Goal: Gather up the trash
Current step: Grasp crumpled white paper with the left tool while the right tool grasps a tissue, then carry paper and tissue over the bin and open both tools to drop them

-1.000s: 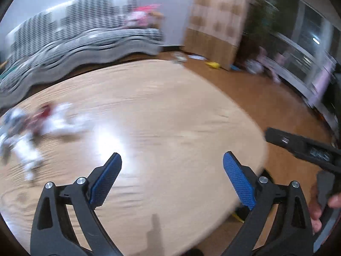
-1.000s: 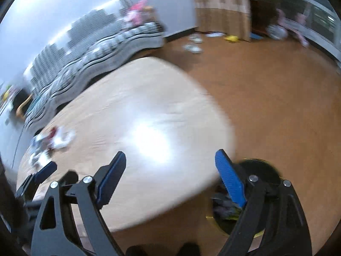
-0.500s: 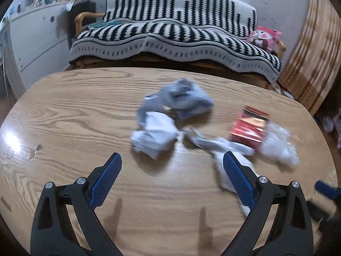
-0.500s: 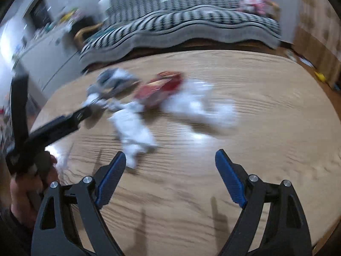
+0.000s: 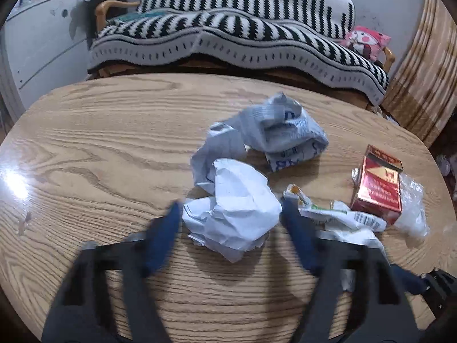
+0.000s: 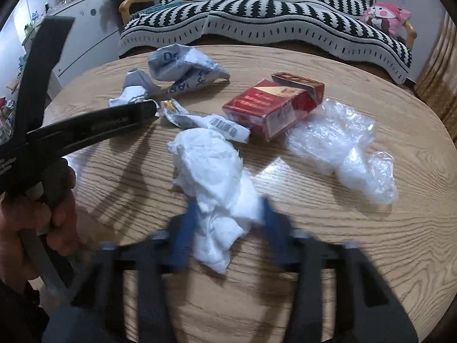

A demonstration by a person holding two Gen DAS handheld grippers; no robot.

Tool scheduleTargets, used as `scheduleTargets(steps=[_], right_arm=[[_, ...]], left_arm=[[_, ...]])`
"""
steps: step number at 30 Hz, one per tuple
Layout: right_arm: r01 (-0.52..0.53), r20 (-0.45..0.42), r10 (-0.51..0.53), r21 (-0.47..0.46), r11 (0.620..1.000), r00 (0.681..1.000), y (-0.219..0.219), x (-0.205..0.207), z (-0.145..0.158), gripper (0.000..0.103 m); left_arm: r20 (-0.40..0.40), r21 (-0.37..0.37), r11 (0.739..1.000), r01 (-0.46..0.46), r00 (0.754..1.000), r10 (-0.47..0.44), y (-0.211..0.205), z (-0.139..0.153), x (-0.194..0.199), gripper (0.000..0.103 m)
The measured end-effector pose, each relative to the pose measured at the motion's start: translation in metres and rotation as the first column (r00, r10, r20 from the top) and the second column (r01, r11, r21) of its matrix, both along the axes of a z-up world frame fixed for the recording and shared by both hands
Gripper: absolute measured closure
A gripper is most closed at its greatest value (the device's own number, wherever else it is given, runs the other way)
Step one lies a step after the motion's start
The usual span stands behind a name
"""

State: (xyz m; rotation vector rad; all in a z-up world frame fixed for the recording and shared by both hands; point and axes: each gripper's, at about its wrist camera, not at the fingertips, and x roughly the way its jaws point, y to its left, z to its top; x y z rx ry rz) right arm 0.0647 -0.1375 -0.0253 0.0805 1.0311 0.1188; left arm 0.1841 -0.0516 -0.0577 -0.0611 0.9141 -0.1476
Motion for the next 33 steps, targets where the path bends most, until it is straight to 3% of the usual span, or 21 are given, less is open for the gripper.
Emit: scheduleTargets(steps=[2, 12, 19, 22, 26, 29, 33], right_arm=[[-0.011, -0.003, 0.011, 0.015, 1.0, 1.0, -0.001, -0.004, 0.003, 0.089], [0.035, 0.074, -0.041, 0.083, 0.996, 0.996, -0.039, -0.047, 0.047, 0.09], [0.148, 0.118, -0.16, 0.103, 0.984, 0.98, -0.109, -0.11, 0.08, 0.09], [0.214, 0.127, -0.226, 0.096, 0.972, 0.966, -0.144, -0.139, 0.086, 0.09], [0.331, 0.127, -0.339, 0.077, 0.94, 0.932, -0.201, -0.191, 0.086, 0.09], [0.417, 0.122, -0.423, 0.071, 0.906, 0.898, -0.243, -0.235, 0.08, 0.09], [0.538, 0.11, -0.544, 0.078, 0.839, 0.832, -0.304, -0.298, 0.07, 0.09]], left_arm=[[0.006, -0.004, 1.0, 0.002, 1.0, -0.002, 0.001, 0.001, -0.003, 0.051], [0.073, 0.009, 1.0, 0.013, 0.997, -0.014, 0.003, 0.048, -0.056, 0.053], [0.159, -0.019, 0.991, 0.135, 0.979, -0.13, -0.056, 0.082, -0.103, 0.053], [0.163, -0.038, 0.972, 0.232, 0.961, -0.223, -0.104, 0.086, -0.126, 0.053], [0.168, -0.037, 0.929, 0.368, 0.919, -0.358, -0.173, 0.088, -0.157, 0.053], [0.168, -0.039, 0.89, 0.454, 0.881, -0.442, -0.224, 0.087, -0.184, 0.053], [0.174, -0.063, 0.816, 0.575, 0.811, -0.558, -0.291, 0.085, -0.229, 0.053]])
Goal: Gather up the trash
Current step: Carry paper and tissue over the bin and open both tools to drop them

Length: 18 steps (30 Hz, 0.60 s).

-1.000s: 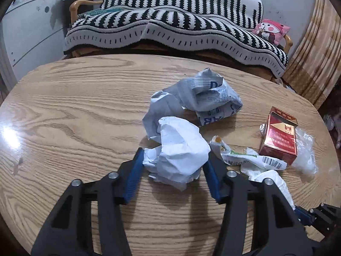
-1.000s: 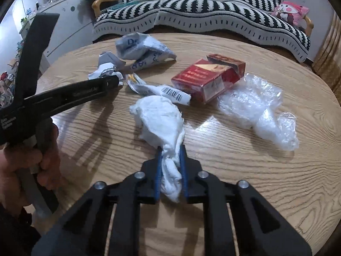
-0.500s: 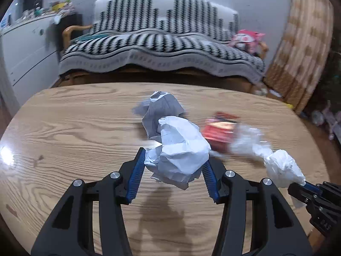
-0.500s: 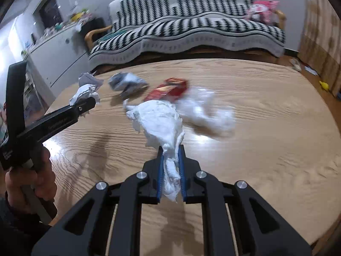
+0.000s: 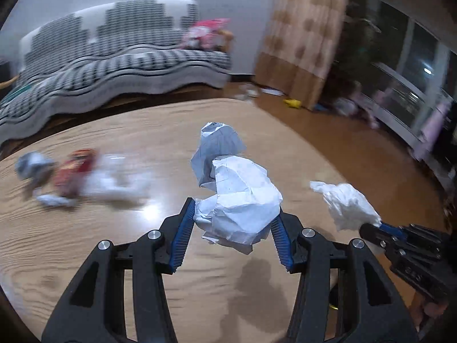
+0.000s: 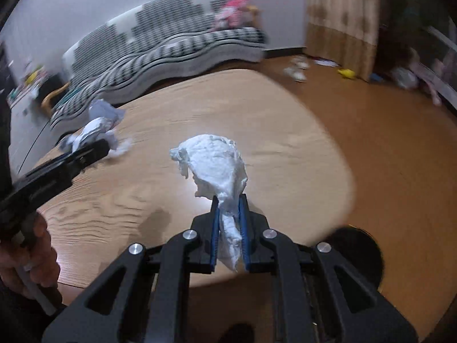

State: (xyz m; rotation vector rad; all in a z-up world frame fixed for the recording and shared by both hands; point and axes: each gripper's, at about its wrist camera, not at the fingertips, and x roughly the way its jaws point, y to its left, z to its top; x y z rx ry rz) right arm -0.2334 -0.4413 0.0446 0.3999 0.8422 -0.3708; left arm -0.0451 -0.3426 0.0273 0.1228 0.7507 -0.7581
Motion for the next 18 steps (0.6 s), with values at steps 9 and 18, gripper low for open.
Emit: scheduleTargets(steps=[9, 18], right_arm=[[0.238, -0.04, -0.236, 0.033, 0.971, 0.971, -0.097, -0.112, -0.027, 0.09], [0.33, -0.264, -0.29, 0.119, 0.936, 0.92, -0.135, -0.162, -0.097, 0.089]], left_arm=[[0.038, 0.073, 0.937, 0.34, 0.938, -0.344, -0.117, -0.035, -0.117, 0.053], [-0.001, 0.146, 0.869, 0.473, 0.879, -0.478, -0.171, -0.073, -0.166, 0.053]])
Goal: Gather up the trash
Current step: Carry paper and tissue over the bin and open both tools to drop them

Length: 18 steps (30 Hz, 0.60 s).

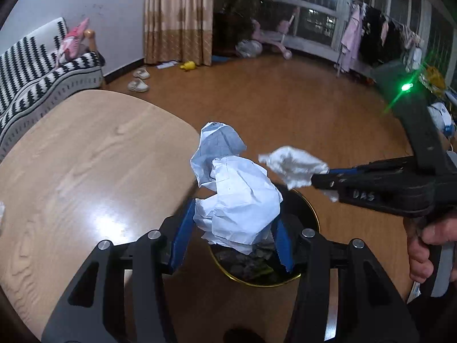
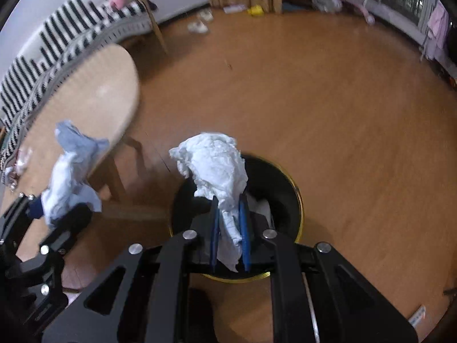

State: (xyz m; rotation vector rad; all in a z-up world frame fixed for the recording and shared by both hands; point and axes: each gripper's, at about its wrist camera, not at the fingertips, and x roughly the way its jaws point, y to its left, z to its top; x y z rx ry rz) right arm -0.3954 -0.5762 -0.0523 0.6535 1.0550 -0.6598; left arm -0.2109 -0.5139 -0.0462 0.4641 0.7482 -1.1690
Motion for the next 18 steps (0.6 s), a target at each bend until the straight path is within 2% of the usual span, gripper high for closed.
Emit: scheduleTargets(steps=[4, 16, 18], right_arm=[[0.006, -0.014, -0.006, 0.031, 1.0, 1.0, -0.003, -0.006, -0.011, 0.089], [0.0, 0.004, 0.0, 0.021, 1.0, 1.0, -0.009, 0.016, -0.002, 0.089], [-0.002, 0.009, 0.002, 0.019, 1.0, 1.0, -0.008, 0.012, 0.0, 0.083]], left_arm=[[-0.01, 0.012, 1.0, 0.008, 1.0, -0.008, -0.012, -0.006, 0.004, 0.053], [-0.03, 0.02, 1.0, 0.002, 1.0, -0.001, -0.023, -0.011, 0.009, 0.053], [-0.035, 0.023, 1.0, 0.004, 0.999, -0.003, -0.024, -0.012, 0.007, 0.053]])
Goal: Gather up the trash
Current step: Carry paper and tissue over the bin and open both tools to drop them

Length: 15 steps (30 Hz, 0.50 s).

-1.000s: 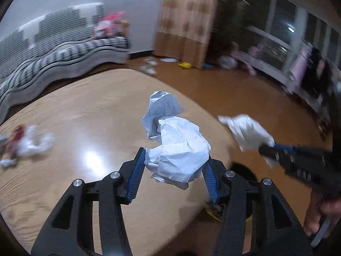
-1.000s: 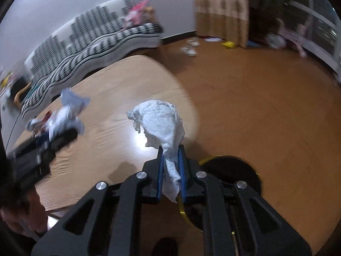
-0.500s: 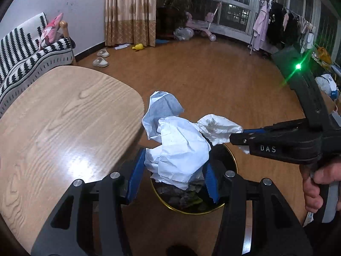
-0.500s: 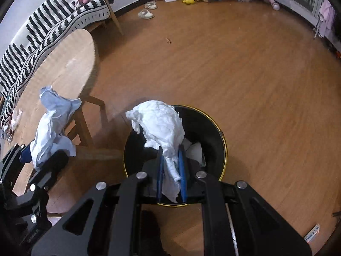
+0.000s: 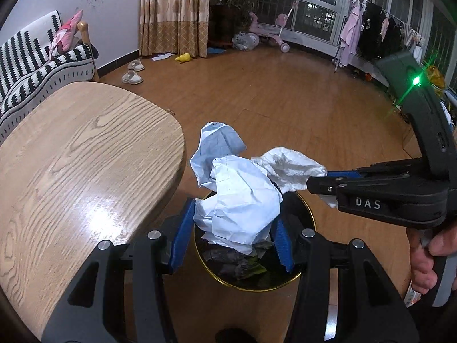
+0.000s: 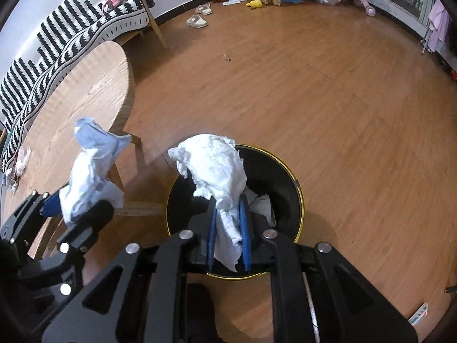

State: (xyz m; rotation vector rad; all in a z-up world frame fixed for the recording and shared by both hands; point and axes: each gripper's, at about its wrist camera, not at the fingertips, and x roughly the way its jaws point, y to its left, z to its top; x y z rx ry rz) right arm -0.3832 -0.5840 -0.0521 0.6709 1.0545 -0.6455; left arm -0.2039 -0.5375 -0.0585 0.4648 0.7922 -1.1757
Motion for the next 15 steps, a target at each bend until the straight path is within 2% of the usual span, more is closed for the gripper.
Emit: scheduleTargets(steps=[1, 2, 3, 14, 15], right_arm=[[0.003, 0.004, -0.003, -0.002, 1.0, 1.0, 0.0, -0.001, 0.002, 0.064], [0.011, 0.008, -0.011, -0.013, 1.0, 1.0, 0.0, -0.003, 0.004, 0.037], [0.017, 0.015, -0.016, -0.026, 1.0, 1.0, 0.001, -0.005, 0.007, 0.031], [0.09, 0.066, -0.086, -0.053, 0.995, 0.994, -0.003, -0.021, 0.021, 0.031], [0.099, 0.069, -0.095, -0.057, 0.993, 0.993, -0.005, -0.022, 0.023, 0.031]], left_arm=[[-0.003, 0.001, 1.0, 0.002, 1.0, -0.002, 0.0, -0.001, 0.0, 0.053], [-0.007, 0.002, 1.0, 0.004, 1.0, -0.004, -0.001, -0.002, -0.001, 0.053], [-0.011, 0.002, 1.0, 0.004, 1.0, -0.004, -0.001, -0.003, -0.002, 0.053], [-0.051, 0.019, 0.999, 0.038, 0.998, -0.037, -0.016, -0.014, -0.002, 0.051], [-0.052, 0.023, 0.999, 0.044, 0.998, -0.043, -0.019, -0.016, -0.004, 0.044]])
